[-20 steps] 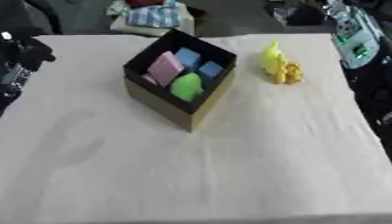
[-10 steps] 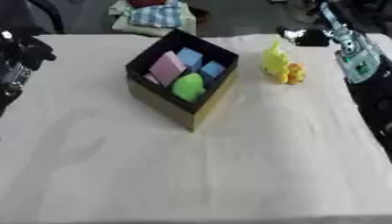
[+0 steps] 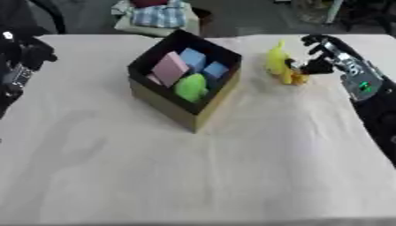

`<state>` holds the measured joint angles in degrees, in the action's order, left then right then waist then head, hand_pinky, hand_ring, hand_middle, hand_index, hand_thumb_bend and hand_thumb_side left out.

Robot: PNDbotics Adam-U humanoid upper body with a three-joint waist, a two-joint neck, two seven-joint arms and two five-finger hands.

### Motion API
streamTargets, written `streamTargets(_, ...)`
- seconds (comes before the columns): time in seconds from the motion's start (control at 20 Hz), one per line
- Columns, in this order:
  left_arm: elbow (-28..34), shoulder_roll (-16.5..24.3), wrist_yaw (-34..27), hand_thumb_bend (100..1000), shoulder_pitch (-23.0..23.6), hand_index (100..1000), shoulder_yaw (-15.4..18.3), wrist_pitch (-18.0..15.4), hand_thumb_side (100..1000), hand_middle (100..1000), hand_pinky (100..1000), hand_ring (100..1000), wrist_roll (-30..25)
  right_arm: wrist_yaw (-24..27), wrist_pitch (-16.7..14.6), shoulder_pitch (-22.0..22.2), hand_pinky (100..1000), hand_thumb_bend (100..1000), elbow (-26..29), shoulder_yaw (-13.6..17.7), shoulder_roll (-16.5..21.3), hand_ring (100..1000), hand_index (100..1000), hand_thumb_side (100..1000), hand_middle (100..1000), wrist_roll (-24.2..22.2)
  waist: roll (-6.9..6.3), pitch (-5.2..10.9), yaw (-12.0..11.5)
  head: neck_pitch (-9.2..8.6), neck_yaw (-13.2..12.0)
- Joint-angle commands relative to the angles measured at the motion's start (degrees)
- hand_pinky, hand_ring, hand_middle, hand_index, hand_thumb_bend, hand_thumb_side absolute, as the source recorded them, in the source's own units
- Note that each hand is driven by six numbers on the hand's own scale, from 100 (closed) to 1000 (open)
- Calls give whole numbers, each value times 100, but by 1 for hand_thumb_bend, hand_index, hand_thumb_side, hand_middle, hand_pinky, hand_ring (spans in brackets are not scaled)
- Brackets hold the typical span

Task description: Pick up objects on the table and place them in the box.

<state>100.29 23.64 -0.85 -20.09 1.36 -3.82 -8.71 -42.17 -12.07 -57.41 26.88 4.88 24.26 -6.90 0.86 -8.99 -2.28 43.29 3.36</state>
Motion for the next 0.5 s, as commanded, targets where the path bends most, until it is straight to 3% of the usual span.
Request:
streamTargets(0.05, 59, 132, 11, 519, -35, 805, 67, 0, 670, 569, 764, 613, -21, -101, 42, -91, 700, 362, -69, 14, 227, 799, 911, 392, 842, -11, -25, 1, 6, 26, -18)
streamTargets(0.5, 61, 132, 11, 516, -31, 805, 71, -2, 671, 569, 765, 613, -34, -211, 116, -71, 700, 299, -259, 16, 243, 792, 893, 337, 822, 109, -29, 1, 10, 40, -22)
